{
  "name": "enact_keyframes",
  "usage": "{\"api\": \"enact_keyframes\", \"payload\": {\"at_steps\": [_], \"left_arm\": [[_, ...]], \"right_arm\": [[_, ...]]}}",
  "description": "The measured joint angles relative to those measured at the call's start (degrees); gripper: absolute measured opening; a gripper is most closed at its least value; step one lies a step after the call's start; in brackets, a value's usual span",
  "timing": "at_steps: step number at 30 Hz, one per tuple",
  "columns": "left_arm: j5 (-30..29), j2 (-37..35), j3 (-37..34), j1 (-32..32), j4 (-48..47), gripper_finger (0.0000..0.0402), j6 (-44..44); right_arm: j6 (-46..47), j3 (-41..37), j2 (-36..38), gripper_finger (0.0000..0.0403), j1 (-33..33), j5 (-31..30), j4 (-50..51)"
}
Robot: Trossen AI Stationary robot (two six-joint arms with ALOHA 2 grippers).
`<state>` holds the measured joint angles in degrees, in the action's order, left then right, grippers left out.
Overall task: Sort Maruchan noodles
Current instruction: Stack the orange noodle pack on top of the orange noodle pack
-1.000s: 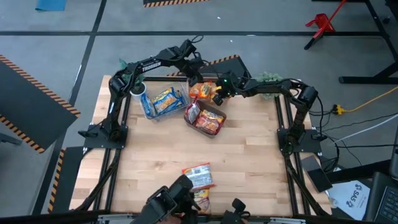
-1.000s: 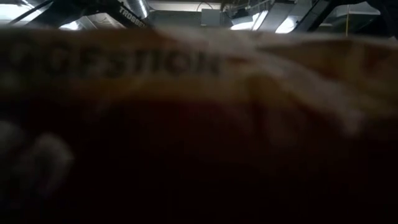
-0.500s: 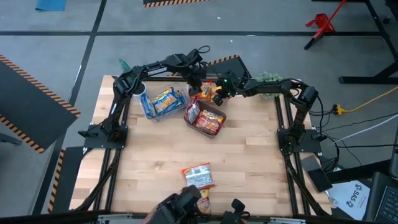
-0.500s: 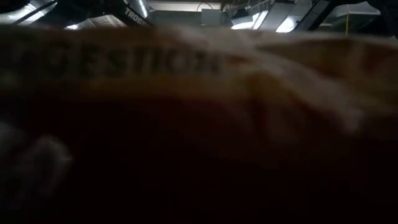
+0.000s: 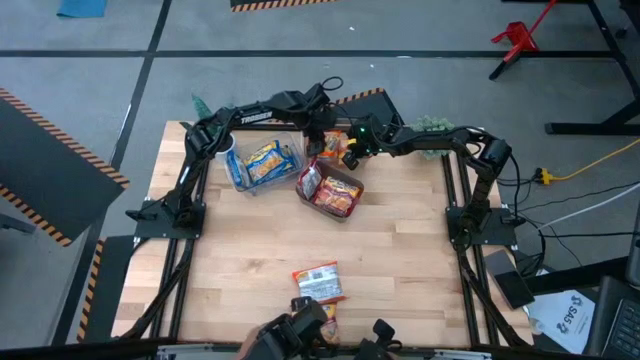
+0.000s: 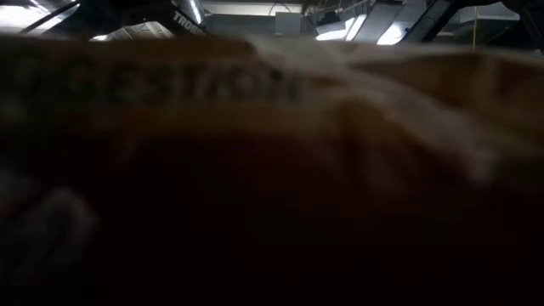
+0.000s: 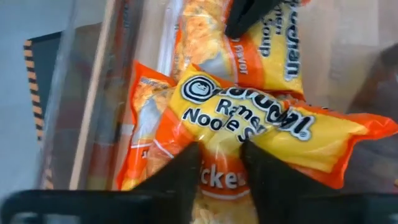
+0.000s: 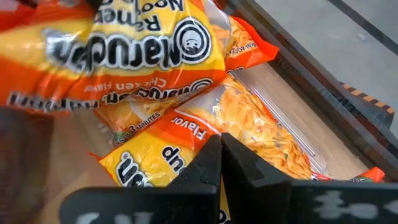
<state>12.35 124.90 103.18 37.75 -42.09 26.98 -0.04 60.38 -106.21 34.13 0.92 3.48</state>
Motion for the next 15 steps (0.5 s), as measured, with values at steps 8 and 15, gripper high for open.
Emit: {"api": "enact_keyframes", "payload": {"at_steps": [8, 15], "left_arm": [[-1.69, -0.31, -0.13, -0.57, 3.02, 0.0009, -2.72], [-9.93, -3.90, -0.35, -1.61, 5.38, 0.0002, -2.86]], "right_arm": [[0.00, -0.02, -0.02, 0.0003, 0.00, -0.57, 0.00], [0.08, -0.04, -0.02, 0.0003, -0.02, -1.40, 0.03]]}}
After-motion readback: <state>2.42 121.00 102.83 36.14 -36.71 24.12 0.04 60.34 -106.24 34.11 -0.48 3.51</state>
